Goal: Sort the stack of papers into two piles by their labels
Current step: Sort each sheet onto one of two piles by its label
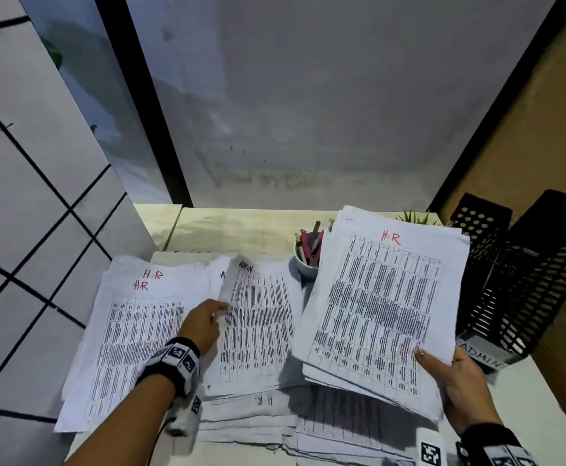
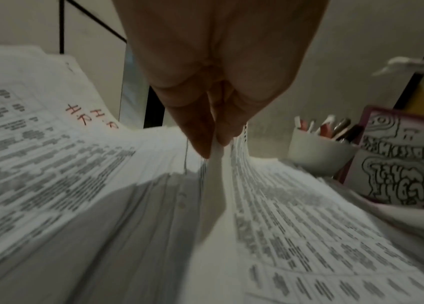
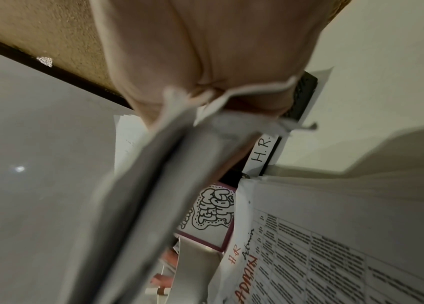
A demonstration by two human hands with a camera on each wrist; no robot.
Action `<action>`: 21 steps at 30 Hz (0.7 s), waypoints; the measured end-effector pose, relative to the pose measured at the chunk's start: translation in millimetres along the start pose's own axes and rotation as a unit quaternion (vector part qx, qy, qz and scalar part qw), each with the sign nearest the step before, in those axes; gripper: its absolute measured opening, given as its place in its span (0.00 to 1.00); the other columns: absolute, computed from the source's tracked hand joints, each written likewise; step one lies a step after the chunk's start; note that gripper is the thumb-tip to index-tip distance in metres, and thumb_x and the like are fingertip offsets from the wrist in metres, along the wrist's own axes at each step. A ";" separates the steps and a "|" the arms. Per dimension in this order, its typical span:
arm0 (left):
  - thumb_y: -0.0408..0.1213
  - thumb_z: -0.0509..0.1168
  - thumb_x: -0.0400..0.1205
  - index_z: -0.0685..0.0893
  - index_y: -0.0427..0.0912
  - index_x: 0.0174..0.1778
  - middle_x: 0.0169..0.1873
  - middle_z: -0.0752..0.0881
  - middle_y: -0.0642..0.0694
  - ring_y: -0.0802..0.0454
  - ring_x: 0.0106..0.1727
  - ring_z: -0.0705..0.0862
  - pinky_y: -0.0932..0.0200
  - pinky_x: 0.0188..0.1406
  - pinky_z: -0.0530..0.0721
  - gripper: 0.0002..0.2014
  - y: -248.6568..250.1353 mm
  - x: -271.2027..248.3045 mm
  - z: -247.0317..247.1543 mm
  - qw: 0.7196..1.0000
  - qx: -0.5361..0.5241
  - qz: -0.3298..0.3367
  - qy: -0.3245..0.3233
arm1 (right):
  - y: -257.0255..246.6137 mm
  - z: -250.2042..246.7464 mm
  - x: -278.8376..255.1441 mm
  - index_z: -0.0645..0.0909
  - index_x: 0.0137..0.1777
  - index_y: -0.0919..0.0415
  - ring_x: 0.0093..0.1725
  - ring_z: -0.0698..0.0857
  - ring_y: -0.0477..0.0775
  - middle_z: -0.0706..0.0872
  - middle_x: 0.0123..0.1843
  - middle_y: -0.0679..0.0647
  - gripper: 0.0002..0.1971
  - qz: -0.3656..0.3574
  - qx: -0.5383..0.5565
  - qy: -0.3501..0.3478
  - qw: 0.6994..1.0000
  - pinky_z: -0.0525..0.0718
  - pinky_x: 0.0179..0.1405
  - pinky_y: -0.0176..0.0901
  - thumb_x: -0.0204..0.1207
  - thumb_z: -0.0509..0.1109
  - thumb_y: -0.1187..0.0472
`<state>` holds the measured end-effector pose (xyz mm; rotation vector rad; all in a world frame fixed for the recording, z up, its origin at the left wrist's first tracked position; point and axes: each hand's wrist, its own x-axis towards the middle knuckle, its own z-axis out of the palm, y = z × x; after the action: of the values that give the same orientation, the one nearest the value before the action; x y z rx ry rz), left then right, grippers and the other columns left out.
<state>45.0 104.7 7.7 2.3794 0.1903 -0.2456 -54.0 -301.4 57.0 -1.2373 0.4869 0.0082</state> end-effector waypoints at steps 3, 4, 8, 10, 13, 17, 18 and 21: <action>0.24 0.60 0.81 0.82 0.42 0.65 0.75 0.72 0.39 0.42 0.68 0.77 0.57 0.63 0.75 0.18 3.8 4.1 13.2 0.997 0.038 -0.045 -0.040 | 0.0 3.1 -2.7 0.83 0.54 0.64 0.39 0.92 0.56 0.93 0.46 0.61 0.32 -0.004 -0.009 -0.008 1.000 0.89 0.33 0.46 0.44 0.81 0.62; 0.27 0.62 0.81 0.83 0.42 0.64 0.78 0.67 0.39 0.41 0.72 0.73 0.55 0.67 0.73 0.16 9.7 3.2 15.9 0.998 0.052 -0.040 -0.018 | 1.8 3.8 -2.6 0.83 0.54 0.65 0.39 0.92 0.57 0.92 0.47 0.63 0.34 -0.003 -0.014 -0.010 1.000 0.90 0.34 0.47 0.41 0.83 0.61; 0.36 0.66 0.83 0.85 0.40 0.61 0.74 0.72 0.43 0.45 0.74 0.72 0.49 0.72 0.72 0.11 59.3 -10.0 23.1 0.991 -0.059 0.062 0.098 | 7.4 7.2 -4.3 0.81 0.60 0.70 0.42 0.92 0.62 0.92 0.49 0.66 0.31 0.003 -0.015 -0.024 1.000 0.90 0.37 0.52 0.54 0.81 0.67; 0.37 0.66 0.83 0.85 0.40 0.59 0.62 0.81 0.48 0.50 0.62 0.82 0.57 0.63 0.80 0.11 90.6 -20.6 21.7 0.977 -0.168 0.089 0.099 | 7.4 10.9 -5.9 0.81 0.60 0.69 0.43 0.92 0.64 0.91 0.51 0.68 0.23 0.009 -0.010 -0.038 0.999 0.91 0.38 0.53 0.62 0.74 0.73; 0.40 0.71 0.79 0.87 0.44 0.54 0.50 0.86 0.52 0.58 0.48 0.86 0.76 0.41 0.81 0.09 123.8 -31.5 18.3 0.954 -0.267 0.087 0.102 | 5.7 16.8 -8.2 0.81 0.59 0.70 0.42 0.92 0.65 0.91 0.50 0.69 0.20 0.019 -0.016 -0.057 0.998 0.90 0.35 0.52 0.65 0.72 0.77; 0.35 0.79 0.70 0.85 0.41 0.41 0.37 0.87 0.46 0.52 0.36 0.84 0.67 0.35 0.85 0.09 134.8 -32.7 18.3 0.941 -0.315 0.027 0.124 | 5.1 19.6 -8.0 0.81 0.58 0.71 0.41 0.92 0.65 0.91 0.50 0.69 0.21 0.021 -0.020 -0.066 0.997 0.89 0.32 0.50 0.63 0.73 0.76; 0.34 0.79 0.69 0.85 0.40 0.39 0.35 0.86 0.45 0.50 0.36 0.84 0.60 0.39 0.88 0.09 134.8 -32.6 18.0 0.942 -0.310 0.014 0.126 | 4.5 20.2 -8.3 0.82 0.58 0.71 0.40 0.92 0.64 0.91 0.49 0.69 0.21 0.021 -0.018 -0.067 0.997 0.89 0.32 0.49 0.62 0.73 0.76; 0.32 0.81 0.67 0.85 0.40 0.38 0.34 0.87 0.44 0.50 0.36 0.85 0.59 0.39 0.88 0.11 131.6 -35.9 17.8 0.941 -0.318 0.006 0.119 | 5.1 19.7 -8.6 0.82 0.58 0.72 0.39 0.92 0.64 0.91 0.48 0.69 0.20 0.021 -0.015 -0.067 0.997 0.89 0.32 0.49 0.63 0.72 0.77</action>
<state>35.1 -5.4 89.5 1.7569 0.3143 0.1049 -56.2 -279.6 60.2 -1.2478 0.3960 0.1338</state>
